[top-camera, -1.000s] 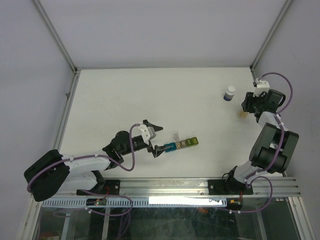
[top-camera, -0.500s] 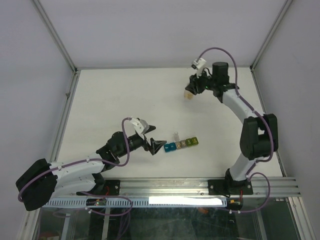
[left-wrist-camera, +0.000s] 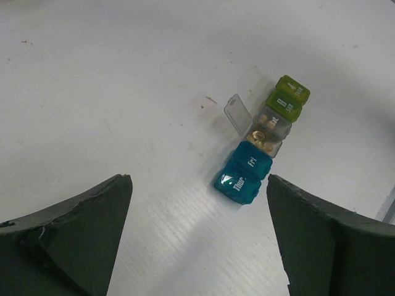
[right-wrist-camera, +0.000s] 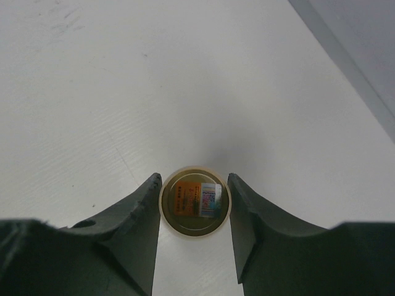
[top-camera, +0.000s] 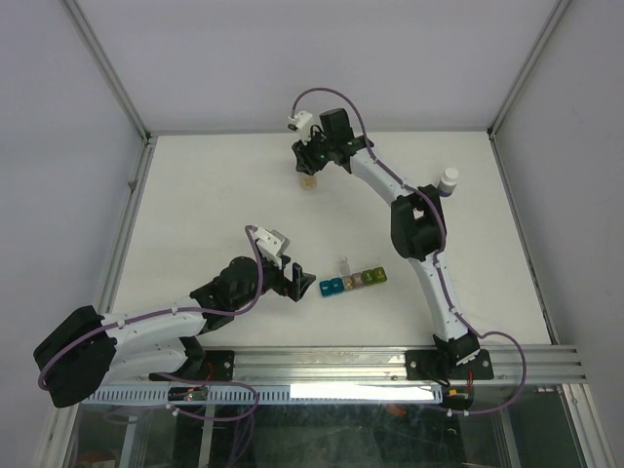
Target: Sort the pills into containers
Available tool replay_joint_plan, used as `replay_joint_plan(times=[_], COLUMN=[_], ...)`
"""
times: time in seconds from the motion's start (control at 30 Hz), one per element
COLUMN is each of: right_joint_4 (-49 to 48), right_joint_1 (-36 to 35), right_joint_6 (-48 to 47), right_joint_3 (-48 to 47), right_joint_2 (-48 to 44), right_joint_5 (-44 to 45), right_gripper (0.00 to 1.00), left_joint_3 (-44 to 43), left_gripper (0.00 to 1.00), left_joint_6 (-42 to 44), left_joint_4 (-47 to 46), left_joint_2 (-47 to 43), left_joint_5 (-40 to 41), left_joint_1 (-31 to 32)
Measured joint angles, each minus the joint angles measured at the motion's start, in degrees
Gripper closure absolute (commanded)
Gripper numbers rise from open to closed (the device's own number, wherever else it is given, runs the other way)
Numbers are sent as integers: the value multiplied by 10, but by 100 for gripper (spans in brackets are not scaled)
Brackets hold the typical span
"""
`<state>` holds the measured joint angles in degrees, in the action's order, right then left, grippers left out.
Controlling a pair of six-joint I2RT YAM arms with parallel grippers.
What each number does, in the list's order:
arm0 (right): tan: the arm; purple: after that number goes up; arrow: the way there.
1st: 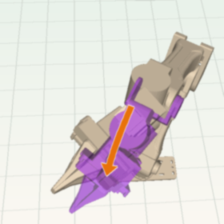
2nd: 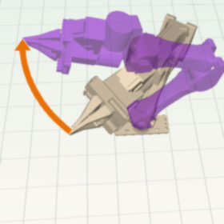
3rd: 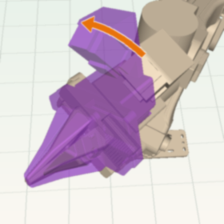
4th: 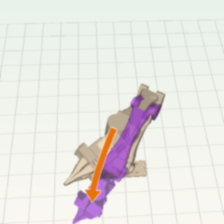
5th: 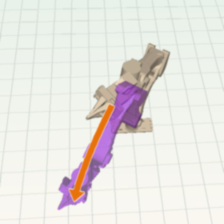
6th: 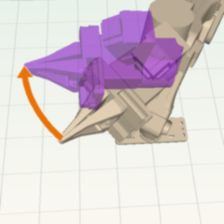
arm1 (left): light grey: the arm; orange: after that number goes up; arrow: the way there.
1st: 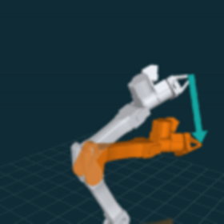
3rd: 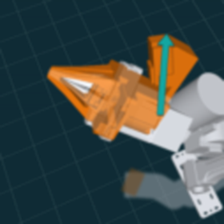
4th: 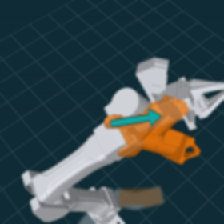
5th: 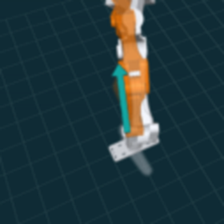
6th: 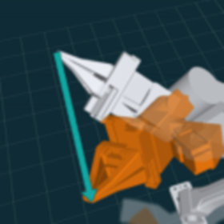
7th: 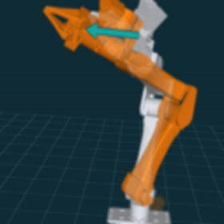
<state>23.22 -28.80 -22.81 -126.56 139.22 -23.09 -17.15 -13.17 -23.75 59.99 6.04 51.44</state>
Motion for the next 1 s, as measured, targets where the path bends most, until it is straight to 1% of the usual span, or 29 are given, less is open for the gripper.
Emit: replay_joint_plan(times=[0.17,0.23,0.3,0.37,0.43,0.47,0.53,0.63,0.8,0.9,1.0], right_joint_4=[26,29,31,35,43,45,46,52,69,71,60], right_joint_1=[0,-1,-3,-6,-9,-11,-12,-14,-8,5,29], right_joint_6=[7,9,12,15,17,18,20,18,17,16,11], right_joint_3=[-27,-32,-34,-34,-34,-33,-25,9,85,156,257], right_joint_2=[21,21,21,21,21,21,17,-4,-78,-160,-277], right_joint_5=[-2,-3,-5,-12,-19,-24,-30,-35,-50,-76,-111], right_gripper=[88,82,71,51,37,32,26,21,20,20,20], left_joint_3=[0,0,0,0,0,0,2,17,55,70,75], left_gripper=[9,10,10,11,10,10,10,9,8,7,7], left_joint_6=[-2,-1,-1,-1,-1,0,7,26,87,133,174], left_joint_4=[9,9,9,10,9,7,-3,-38,-111,-158,-205], left_joint_2=[2,5,9,11,11,11,11,11,20,42,74], left_joint_5=[0,-1,-2,-5,-10,-14,-26,-51,-109,-138,-159], left_joint_1=[0,0,0,0,0,0,0,0,2,8,12])
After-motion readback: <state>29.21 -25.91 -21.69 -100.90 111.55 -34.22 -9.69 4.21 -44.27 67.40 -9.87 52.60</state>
